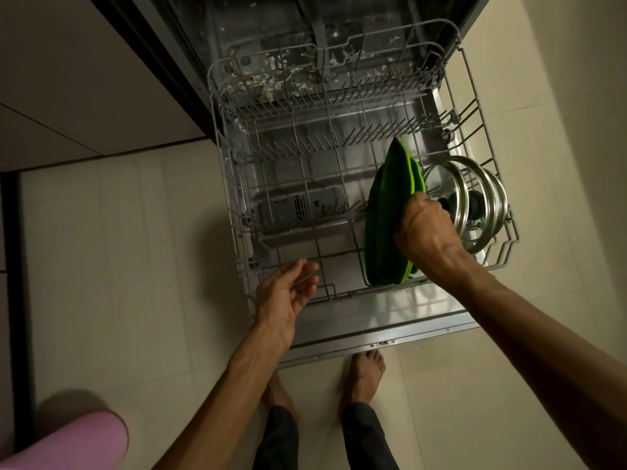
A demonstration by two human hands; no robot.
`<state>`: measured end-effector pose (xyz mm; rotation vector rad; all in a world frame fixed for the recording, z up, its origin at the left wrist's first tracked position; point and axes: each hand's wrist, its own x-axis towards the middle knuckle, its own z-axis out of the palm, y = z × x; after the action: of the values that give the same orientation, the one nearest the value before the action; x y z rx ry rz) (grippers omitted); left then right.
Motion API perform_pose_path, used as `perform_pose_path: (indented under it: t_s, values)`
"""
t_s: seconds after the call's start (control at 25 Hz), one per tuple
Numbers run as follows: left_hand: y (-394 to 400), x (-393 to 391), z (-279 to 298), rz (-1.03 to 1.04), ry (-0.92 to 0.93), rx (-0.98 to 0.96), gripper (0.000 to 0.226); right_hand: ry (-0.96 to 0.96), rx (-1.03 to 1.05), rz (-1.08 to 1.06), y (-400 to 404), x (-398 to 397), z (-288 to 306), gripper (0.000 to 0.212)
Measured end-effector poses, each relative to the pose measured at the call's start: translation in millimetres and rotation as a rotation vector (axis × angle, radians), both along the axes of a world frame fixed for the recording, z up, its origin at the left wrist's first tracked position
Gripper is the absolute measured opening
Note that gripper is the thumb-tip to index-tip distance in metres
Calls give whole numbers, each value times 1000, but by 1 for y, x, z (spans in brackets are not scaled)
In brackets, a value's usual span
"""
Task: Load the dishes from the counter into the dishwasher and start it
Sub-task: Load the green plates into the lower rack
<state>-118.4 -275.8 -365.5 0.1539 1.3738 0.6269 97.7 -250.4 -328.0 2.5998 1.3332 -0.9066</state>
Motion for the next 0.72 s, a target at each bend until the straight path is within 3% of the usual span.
perform_pose_path:
  t_s: [0.24,0.44,0.72]
  values:
    - [0,-6,-2,5,3,-2,13,-31,-50,25,12,-8,-15,36]
    - [-2,-6,-2,0,-2,-7,16,-65,-59,32,14,-14,-30,50]
    - [-2,-7,-2,-9,13,4,17,-265,-133,284,4,-17,-39,64]
